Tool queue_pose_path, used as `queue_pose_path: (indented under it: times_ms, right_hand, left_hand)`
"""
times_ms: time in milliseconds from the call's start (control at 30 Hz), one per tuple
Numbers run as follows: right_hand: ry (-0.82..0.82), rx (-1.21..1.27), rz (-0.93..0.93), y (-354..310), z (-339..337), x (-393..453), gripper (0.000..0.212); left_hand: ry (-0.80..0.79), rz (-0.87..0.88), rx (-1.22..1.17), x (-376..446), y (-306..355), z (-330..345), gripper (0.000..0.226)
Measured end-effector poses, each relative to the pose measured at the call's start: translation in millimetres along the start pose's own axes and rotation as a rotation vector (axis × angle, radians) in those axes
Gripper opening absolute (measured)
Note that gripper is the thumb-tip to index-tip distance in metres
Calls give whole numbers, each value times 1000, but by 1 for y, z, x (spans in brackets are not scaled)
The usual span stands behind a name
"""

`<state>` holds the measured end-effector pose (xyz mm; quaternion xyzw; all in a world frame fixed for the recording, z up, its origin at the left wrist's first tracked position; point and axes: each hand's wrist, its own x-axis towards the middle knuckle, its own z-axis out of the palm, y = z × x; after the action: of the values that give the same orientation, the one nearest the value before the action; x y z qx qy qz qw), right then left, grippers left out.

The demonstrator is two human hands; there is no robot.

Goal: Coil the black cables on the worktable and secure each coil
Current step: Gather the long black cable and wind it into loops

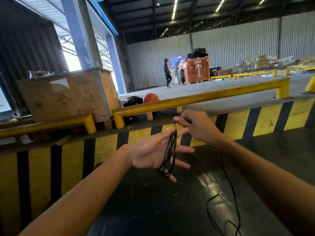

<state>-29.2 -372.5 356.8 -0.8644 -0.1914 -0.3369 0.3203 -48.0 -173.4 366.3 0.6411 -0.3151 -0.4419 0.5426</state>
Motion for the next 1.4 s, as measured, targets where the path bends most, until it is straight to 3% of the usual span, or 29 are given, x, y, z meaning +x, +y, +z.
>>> queue_pose_path:
  times_ms: [100, 200, 267, 333, 433, 567, 700, 800, 900, 967, 1033, 1233, 1300, 1400]
  right_hand:
    - [-278, 76, -87, -5, 19, -28, 18]
    - [-520, 91, 0, -17, 41, -57, 39]
    - [-654, 65, 0, -22, 46, -67, 42]
    - [-718, 37, -30, -25, 37, -65, 38]
    - [-583, -80, -126, -25, 4, -44, 35]
    - [-325, -202, -213, -16, -37, -9, 26]
    - [-187, -185, -204, -5, -42, 7, 21]
    - [-128, -100, -179, 2, -23, -2, 16]
    - [-133, 64, -149, 0, 0, -20, 15]
    - [-181, 83, -104, -9, 14, -31, 18]
    - [-273, 45, -79, -20, 25, -40, 25]
    - [-516, -57, -181, -30, 15, -45, 19]
    - [-497, -119, -209, -25, 0, -41, 22]
    - [-299, -170, -236, -13, -34, -22, 25]
  left_hand:
    - [-20, 259, -215, -6, 13, 1, 55]
    - [243, 473, -294, -10, 30, 0, 53]
    - [447, 543, -249, -11, 37, -4, 47]
    - [617, 500, -67, -13, 36, -10, 51]
    - [732, 279, 304, -16, 21, -14, 62]
    - [566, -40, 540, -12, 0, -14, 52]
    - [247, -200, 346, -8, 4, 1, 46]
    - [14, -65, 100, -9, 10, 4, 45]
    - [-79, 221, -170, -10, 21, 6, 54]
    - [24, 402, -295, -10, 34, 10, 52]
    - [236, 537, -316, -10, 48, 12, 49]
    - [734, 735, -188, -17, 55, -9, 42]
    - [888, 665, -55, -23, 47, -25, 48]
    - [963, 321, 248, -26, 21, -38, 56]
